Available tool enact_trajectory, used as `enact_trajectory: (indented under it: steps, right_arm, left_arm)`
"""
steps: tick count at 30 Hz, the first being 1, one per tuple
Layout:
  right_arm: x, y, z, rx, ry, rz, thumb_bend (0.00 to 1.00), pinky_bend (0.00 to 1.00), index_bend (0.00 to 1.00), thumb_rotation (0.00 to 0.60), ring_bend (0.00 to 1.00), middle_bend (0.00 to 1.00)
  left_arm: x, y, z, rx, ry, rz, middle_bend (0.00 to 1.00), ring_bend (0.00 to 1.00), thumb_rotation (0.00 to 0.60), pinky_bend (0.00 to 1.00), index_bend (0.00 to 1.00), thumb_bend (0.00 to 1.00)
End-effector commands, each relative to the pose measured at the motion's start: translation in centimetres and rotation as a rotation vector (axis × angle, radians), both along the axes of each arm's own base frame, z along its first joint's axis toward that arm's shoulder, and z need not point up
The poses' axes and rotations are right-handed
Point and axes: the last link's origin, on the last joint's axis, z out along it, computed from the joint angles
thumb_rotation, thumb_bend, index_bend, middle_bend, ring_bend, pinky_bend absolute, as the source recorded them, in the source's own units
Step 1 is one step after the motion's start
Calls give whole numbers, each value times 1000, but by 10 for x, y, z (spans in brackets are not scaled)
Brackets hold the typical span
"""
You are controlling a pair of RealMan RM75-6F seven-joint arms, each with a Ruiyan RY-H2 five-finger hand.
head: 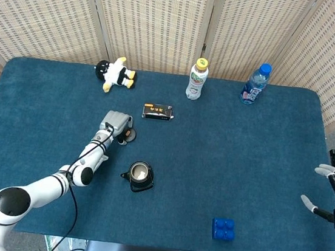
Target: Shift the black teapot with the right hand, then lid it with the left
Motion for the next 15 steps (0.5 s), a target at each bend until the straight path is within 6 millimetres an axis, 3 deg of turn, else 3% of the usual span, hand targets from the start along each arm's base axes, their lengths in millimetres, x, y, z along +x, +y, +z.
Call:
enact_trajectory:
  steps: [1, 15]
  right_arm:
    - [0, 0, 0, 0, -1, 0, 60, 263, 324, 600, 215, 281]
    - [-1, -1, 0, 2, -2, -4, 60, 263, 324, 600, 215, 281]
  left_arm:
    - [-1, 0, 0, 0, 0, 2, 1000, 1000, 600, 1000, 408, 105]
    - [-1, -1, 2, -6, -13, -4, 1000, 1000, 600, 1000, 421, 135]
